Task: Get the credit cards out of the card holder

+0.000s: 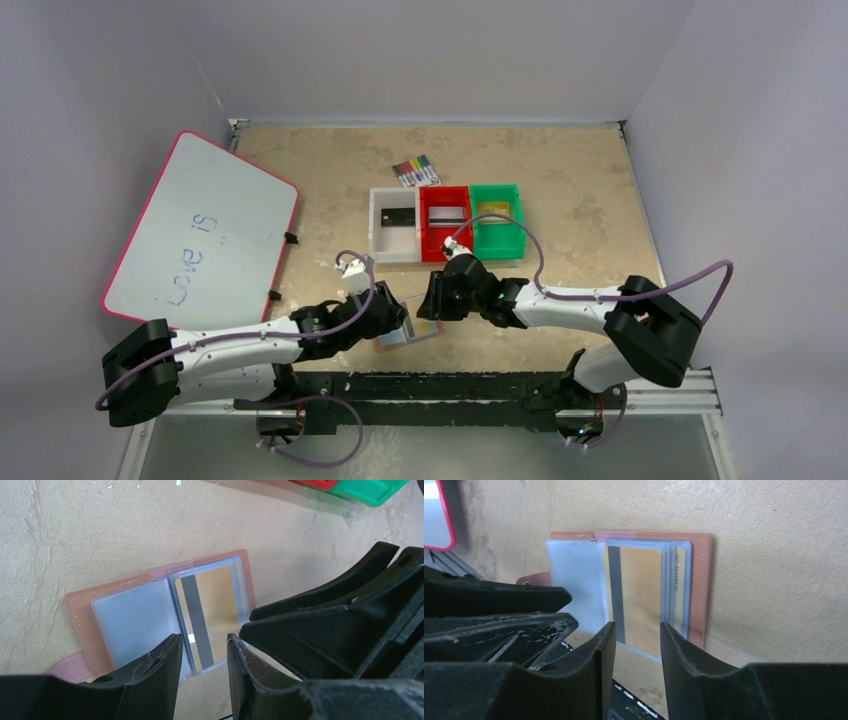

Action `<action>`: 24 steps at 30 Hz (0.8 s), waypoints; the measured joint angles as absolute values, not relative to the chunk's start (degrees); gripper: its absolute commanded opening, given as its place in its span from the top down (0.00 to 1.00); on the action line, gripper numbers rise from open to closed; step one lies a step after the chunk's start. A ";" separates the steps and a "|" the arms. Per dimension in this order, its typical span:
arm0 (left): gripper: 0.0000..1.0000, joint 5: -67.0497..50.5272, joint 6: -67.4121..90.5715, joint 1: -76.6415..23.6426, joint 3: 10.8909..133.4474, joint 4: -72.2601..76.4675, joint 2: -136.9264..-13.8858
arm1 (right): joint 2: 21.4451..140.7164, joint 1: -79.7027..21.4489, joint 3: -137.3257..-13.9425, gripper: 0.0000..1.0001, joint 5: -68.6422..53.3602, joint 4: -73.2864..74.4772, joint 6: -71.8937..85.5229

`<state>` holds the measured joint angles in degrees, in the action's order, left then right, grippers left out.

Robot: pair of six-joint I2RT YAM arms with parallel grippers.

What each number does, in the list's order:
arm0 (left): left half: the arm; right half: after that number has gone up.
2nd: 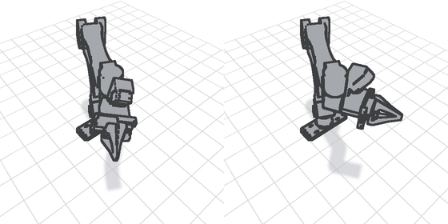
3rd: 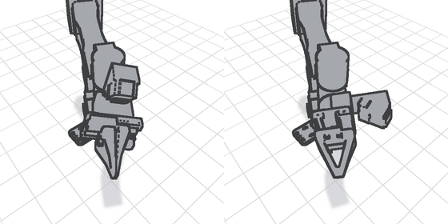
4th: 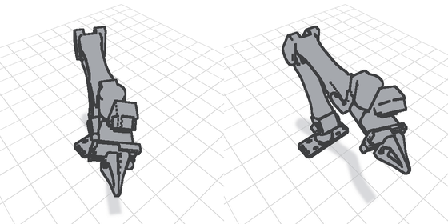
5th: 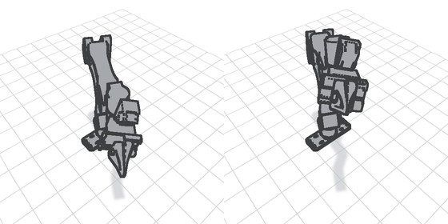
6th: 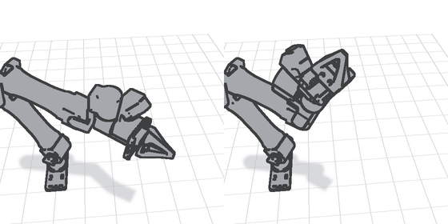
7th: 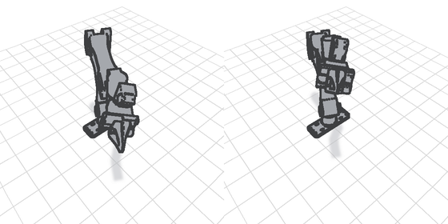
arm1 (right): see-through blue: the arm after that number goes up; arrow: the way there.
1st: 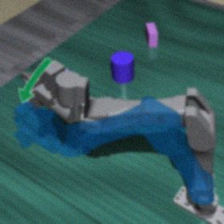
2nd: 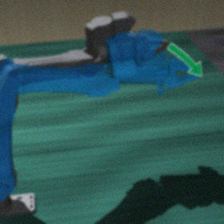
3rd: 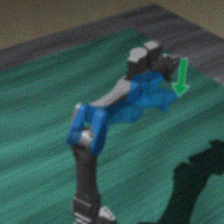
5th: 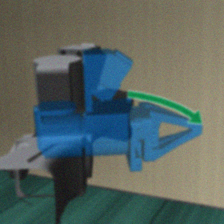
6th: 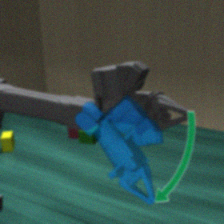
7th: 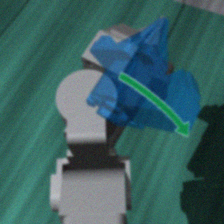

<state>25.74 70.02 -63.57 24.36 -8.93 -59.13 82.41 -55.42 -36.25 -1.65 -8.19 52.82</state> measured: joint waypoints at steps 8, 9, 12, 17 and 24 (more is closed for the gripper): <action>0.63 25.63 71.55 -63.57 22.13 -6.39 -59.77 | 85.10 -55.42 -36.38 0.60 -2.76 -9.37 52.29; 0.63 25.54 71.57 -63.57 22.02 -6.07 -60.14 | 85.17 -55.42 -36.49 0.60 -2.72 -9.32 52.23; 0.63 25.23 71.83 -63.57 21.67 -5.21 -61.17 | 85.19 -55.42 -36.69 0.64 -2.74 -9.06 51.79; 0.64 24.62 72.36 -63.57 21.06 -3.79 -62.28 | 85.62 -55.40 -36.69 0.70 -3.22 -9.15 51.33; 0.69 24.12 73.38 -63.57 18.79 -1.61 -62.89 | 86.21 -55.37 -36.69 0.76 -4.25 -9.56 51.31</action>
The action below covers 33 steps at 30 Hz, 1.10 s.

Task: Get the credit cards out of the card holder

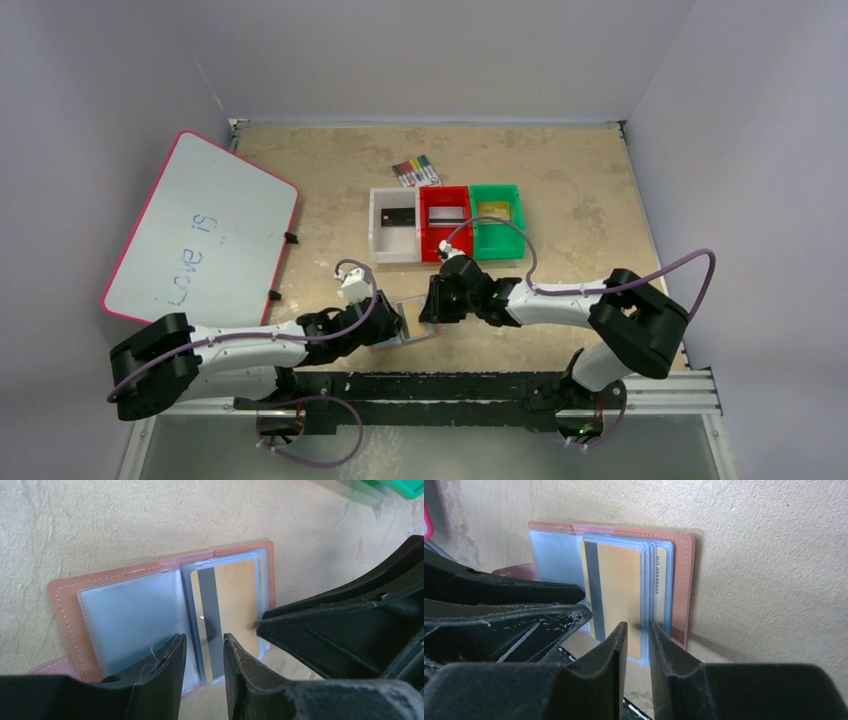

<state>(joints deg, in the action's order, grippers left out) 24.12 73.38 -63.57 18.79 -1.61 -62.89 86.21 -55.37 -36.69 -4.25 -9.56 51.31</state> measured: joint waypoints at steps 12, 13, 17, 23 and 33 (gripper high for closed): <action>0.75 23.83 77.45 -63.57 12.69 8.97 -62.43 | 87.85 -55.11 -36.75 0.79 -5.74 -11.75 49.87; 0.76 23.83 77.60 -63.57 12.29 9.45 -62.22 | 87.90 -55.11 -36.75 0.79 -5.74 -11.81 49.84; 0.81 24.08 78.83 -63.57 11.27 9.74 -61.17 | 88.38 -55.07 -37.17 0.80 -5.76 -11.86 49.89; 0.96 24.62 80.53 -63.57 8.58 9.06 -57.25 | 88.82 -55.07 -37.45 0.86 -5.78 -11.79 50.15; 1.00 24.99 80.88 -63.57 7.57 8.93 -54.96 | 89.52 -55.07 -37.82 0.88 -5.80 -11.88 50.33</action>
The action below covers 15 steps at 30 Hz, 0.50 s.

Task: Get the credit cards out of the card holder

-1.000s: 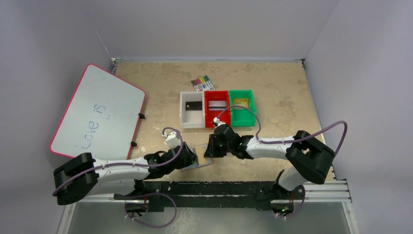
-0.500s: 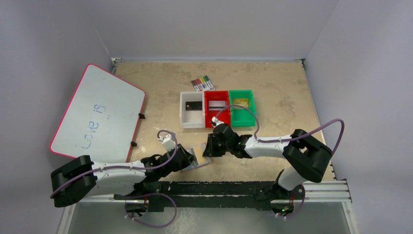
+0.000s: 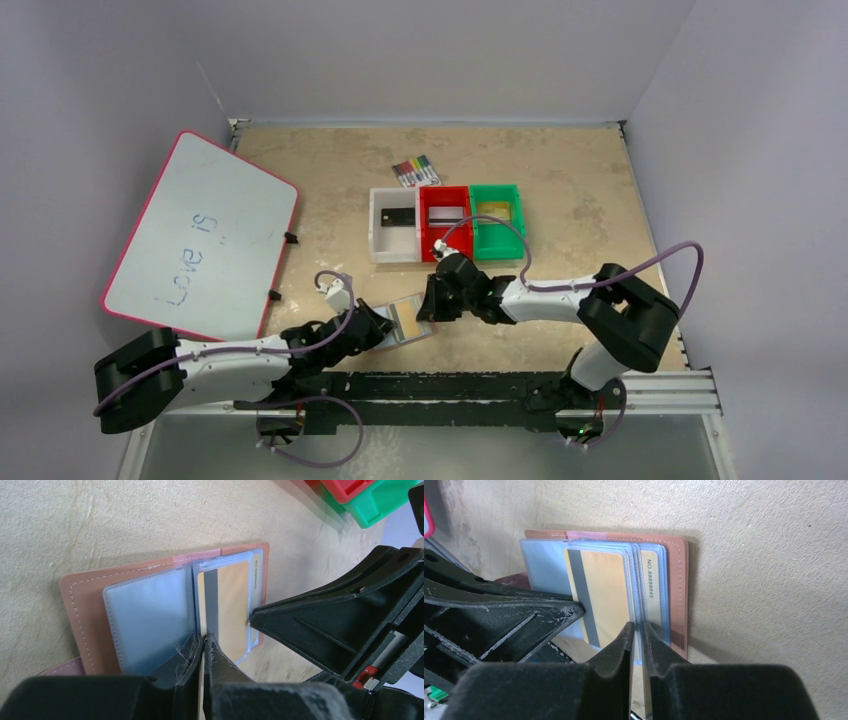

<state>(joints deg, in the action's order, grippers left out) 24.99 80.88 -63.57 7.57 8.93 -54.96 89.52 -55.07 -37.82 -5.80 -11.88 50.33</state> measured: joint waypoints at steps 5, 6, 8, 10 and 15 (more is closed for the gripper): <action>1.00 25.30 80.88 -63.57 7.57 8.10 -54.46 | 89.73 -55.05 -37.98 0.92 -5.76 -11.88 50.35; 1.00 25.32 80.88 -63.57 7.57 7.84 -54.26 | 89.78 -55.07 -38.04 0.92 -5.76 -11.86 50.35; 1.00 25.34 80.88 -63.57 7.57 7.27 -53.87 | 89.89 -55.07 -38.09 0.93 -5.74 -11.84 50.41; 1.00 25.39 80.88 -63.57 7.57 6.35 -53.32 | 89.97 -55.07 -38.20 0.93 -5.65 -11.77 50.54; 1.00 25.61 80.88 -63.57 7.57 4.49 -51.94 | 90.00 -55.07 -38.35 0.91 -5.54 -11.49 50.63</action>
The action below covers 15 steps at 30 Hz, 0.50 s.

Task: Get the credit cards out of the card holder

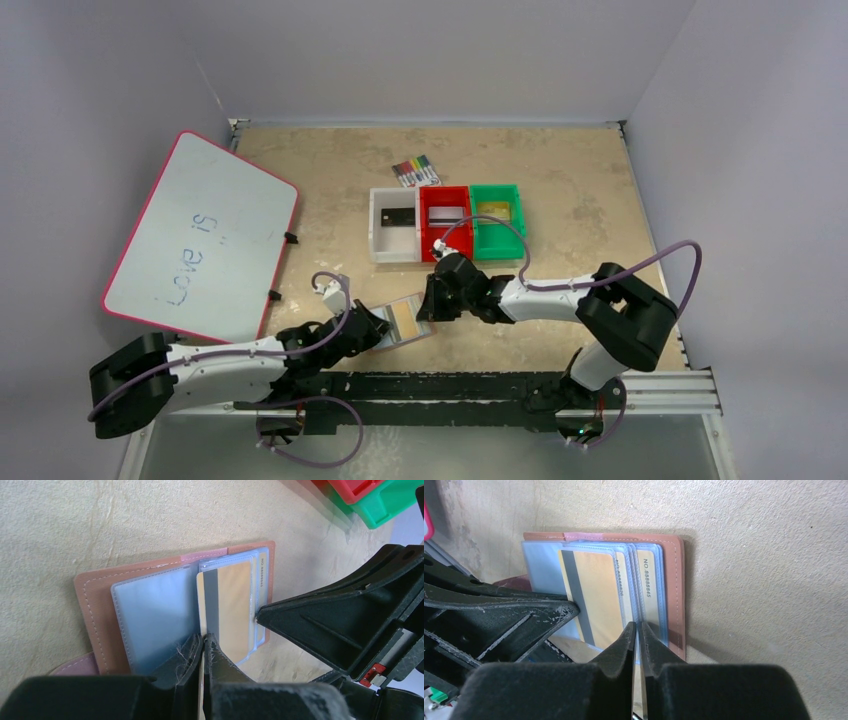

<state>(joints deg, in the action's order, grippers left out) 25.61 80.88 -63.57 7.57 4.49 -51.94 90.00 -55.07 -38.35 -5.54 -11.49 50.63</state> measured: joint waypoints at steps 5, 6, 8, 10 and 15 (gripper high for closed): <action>1.00 25.82 80.88 -63.57 7.57 3.07 -51.37 | 90.04 -55.07 -38.68 0.92 -5.28 -10.83 50.65; 1.00 25.87 80.88 -63.57 7.57 2.72 -51.24 | 90.04 -55.07 -38.68 0.92 -5.28 -10.81 50.70; 1.00 25.96 80.86 -63.57 7.62 1.96 -50.89 | 90.04 -55.07 -38.72 0.91 -5.28 -10.74 50.78; 1.00 26.11 80.84 -63.68 7.73 1.21 -50.57 | 90.06 -55.09 -38.79 0.91 -5.28 -10.59 50.78; 1.00 26.52 80.82 -63.79 8.27 -0.80 -49.91 | 90.06 -55.11 -39.00 0.87 -5.06 -9.98 51.03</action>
<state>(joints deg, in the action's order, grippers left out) 26.52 80.82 -63.79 8.27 -0.80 -49.91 90.06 -55.11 -39.00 -5.06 -9.98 51.03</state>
